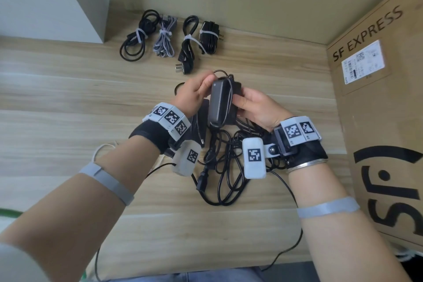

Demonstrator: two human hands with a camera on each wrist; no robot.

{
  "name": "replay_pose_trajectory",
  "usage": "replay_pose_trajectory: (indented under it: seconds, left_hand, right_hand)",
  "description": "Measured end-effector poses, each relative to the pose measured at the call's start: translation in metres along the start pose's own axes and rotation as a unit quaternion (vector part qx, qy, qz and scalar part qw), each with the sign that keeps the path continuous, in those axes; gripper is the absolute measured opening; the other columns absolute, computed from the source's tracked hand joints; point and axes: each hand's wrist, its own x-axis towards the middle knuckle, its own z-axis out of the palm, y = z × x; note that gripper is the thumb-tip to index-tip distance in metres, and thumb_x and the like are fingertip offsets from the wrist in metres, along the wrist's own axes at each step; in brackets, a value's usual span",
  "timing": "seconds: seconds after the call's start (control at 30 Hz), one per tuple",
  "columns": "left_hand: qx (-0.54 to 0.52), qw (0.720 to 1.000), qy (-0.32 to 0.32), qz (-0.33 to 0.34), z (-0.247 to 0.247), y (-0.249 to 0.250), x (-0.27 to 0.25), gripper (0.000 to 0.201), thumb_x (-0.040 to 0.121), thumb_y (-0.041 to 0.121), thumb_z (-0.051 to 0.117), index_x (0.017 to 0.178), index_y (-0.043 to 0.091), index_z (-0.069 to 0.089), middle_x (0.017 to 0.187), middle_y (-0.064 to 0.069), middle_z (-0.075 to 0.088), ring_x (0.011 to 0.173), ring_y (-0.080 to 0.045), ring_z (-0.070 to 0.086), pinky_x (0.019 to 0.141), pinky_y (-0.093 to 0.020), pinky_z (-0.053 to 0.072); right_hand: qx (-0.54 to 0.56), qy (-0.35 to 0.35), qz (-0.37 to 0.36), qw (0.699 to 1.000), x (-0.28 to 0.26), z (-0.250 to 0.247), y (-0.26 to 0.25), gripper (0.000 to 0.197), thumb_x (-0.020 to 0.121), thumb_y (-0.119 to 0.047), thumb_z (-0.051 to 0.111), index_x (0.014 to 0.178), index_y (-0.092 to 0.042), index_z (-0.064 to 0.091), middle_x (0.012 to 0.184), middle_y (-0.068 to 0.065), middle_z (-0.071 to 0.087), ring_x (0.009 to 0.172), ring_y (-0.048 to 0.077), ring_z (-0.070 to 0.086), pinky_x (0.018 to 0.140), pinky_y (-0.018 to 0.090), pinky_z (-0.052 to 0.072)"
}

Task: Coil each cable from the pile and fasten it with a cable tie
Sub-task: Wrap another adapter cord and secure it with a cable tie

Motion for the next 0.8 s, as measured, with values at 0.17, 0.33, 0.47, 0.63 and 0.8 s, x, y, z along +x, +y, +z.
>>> replay_pose_trajectory:
  seconds: [0.17, 0.33, 0.47, 0.63, 0.8]
  left_hand:
    - [0.006, 1.0, -0.014, -0.009, 0.009, 0.004, -0.013, 0.028, 0.099, 0.018, 0.032, 0.103, -0.001, 0.052, 0.074, 0.001, 0.053, 0.064, 0.005, 0.049, 0.062, -0.009, 0.035]
    - [0.019, 0.998, -0.055, -0.034, 0.016, 0.008, -0.01, 0.02, 0.099, 0.014, 0.035, 0.083, 0.024, 0.041, 0.067, 0.011, 0.043, 0.055, -0.002, 0.042, 0.057, -0.022, 0.035]
    - [0.06, 0.99, -0.117, -0.049, 0.017, 0.006, -0.013, 0.023, 0.099, 0.017, 0.035, 0.079, 0.019, 0.046, 0.064, 0.007, 0.042, 0.056, -0.006, 0.038, 0.055, -0.018, 0.034]
    - [0.148, 0.981, -0.123, 0.011, 0.02, 0.016, -0.015, 0.017, 0.097, 0.016, 0.042, 0.087, 0.006, 0.051, 0.066, 0.003, 0.045, 0.062, -0.013, 0.041, 0.054, -0.017, 0.03]
    - [0.151, 0.985, -0.02, 0.08, 0.016, 0.026, -0.006, 0.019, 0.088, 0.019, 0.06, 0.087, 0.0, 0.065, 0.072, -0.006, 0.058, 0.067, -0.016, 0.049, 0.058, -0.017, 0.029]
  right_hand:
    - [0.105, 0.09, -0.08, 0.987, -0.001, -0.003, -0.014, 0.06, 0.062, -0.037, 0.073, 0.112, -0.011, 0.051, 0.094, -0.004, 0.072, 0.09, 0.01, 0.067, 0.078, 0.023, 0.054]
    - [-0.005, 0.197, -0.105, 0.975, 0.009, -0.004, -0.009, 0.032, 0.092, -0.025, 0.052, 0.121, -0.013, 0.046, 0.113, 0.006, 0.061, 0.103, 0.02, 0.063, 0.091, 0.038, 0.052]
    - [-0.027, 0.297, -0.121, 0.947, 0.012, -0.009, -0.005, 0.038, 0.087, -0.034, 0.052, 0.119, -0.014, 0.046, 0.11, 0.005, 0.062, 0.098, 0.021, 0.064, 0.081, 0.037, 0.053]
    - [-0.21, 0.402, -0.094, 0.886, 0.014, -0.015, -0.005, 0.032, 0.093, -0.029, 0.053, 0.118, -0.011, 0.047, 0.106, -0.003, 0.057, 0.099, 0.018, 0.059, 0.083, 0.036, 0.051]
    - [-0.377, 0.354, -0.055, 0.854, 0.017, -0.007, 0.002, 0.036, 0.093, -0.03, 0.052, 0.121, -0.009, 0.045, 0.109, 0.011, 0.062, 0.101, 0.03, 0.057, 0.086, 0.039, 0.047]
